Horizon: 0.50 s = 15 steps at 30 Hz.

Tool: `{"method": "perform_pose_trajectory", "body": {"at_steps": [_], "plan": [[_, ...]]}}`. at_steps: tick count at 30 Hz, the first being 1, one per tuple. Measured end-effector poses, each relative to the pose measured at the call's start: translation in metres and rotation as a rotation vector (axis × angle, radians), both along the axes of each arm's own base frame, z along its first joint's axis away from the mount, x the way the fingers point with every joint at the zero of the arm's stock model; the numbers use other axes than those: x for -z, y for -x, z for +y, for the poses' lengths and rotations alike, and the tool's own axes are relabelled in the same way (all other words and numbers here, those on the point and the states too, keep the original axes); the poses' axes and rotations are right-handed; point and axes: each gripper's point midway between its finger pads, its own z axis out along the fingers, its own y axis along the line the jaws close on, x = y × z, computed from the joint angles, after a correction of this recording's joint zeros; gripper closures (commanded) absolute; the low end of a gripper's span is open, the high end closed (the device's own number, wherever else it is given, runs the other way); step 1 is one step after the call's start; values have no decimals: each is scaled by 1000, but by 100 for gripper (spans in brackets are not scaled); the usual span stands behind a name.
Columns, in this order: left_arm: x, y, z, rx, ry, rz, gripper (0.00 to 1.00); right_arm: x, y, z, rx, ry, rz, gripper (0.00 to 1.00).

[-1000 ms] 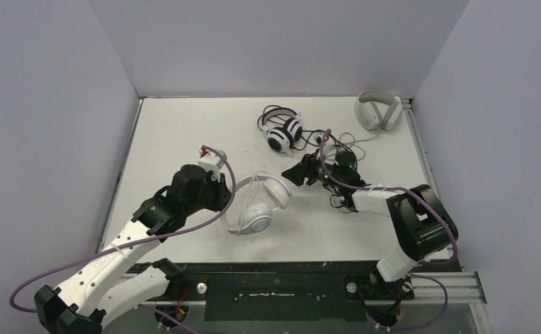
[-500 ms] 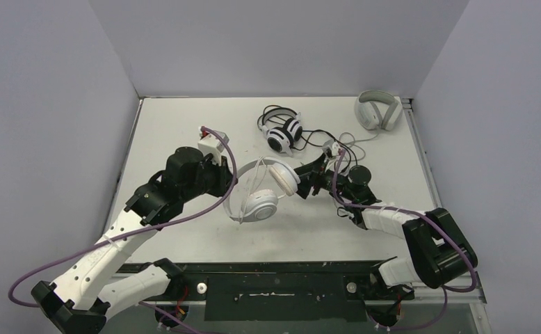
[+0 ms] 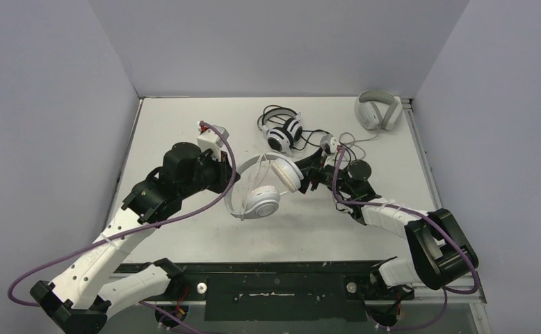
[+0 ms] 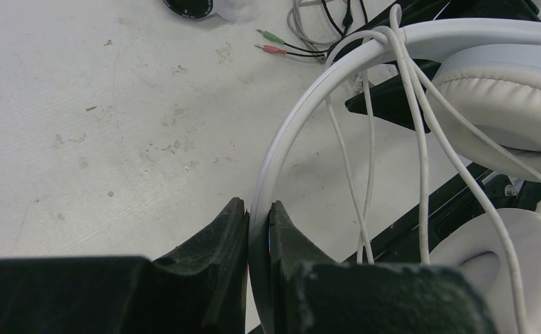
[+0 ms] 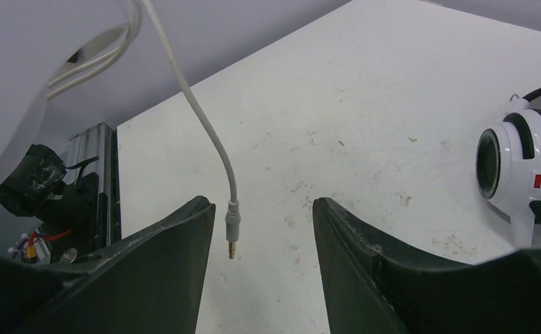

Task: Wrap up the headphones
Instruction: Place the headphones at the center of the board.

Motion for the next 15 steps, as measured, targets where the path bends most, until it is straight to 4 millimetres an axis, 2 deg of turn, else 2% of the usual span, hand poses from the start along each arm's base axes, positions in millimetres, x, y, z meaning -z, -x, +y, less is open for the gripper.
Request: {"method": "perform_pose_trajectory", "body": {"at_steps": [3,6,11,15], "plan": [[-2,0,-1,2,6,2,100,-1,-1,0,0,4,-7,50],[-2,1,-2,4,14,9,100,1,-1,0,1,15,-6,75],[-1,1,-3,-3,23,17,100,1,-2,0,2,21,-2,100],[-2,-3,-3,-34,39,27,100,2,-1,3,3,18,13,100]]}}
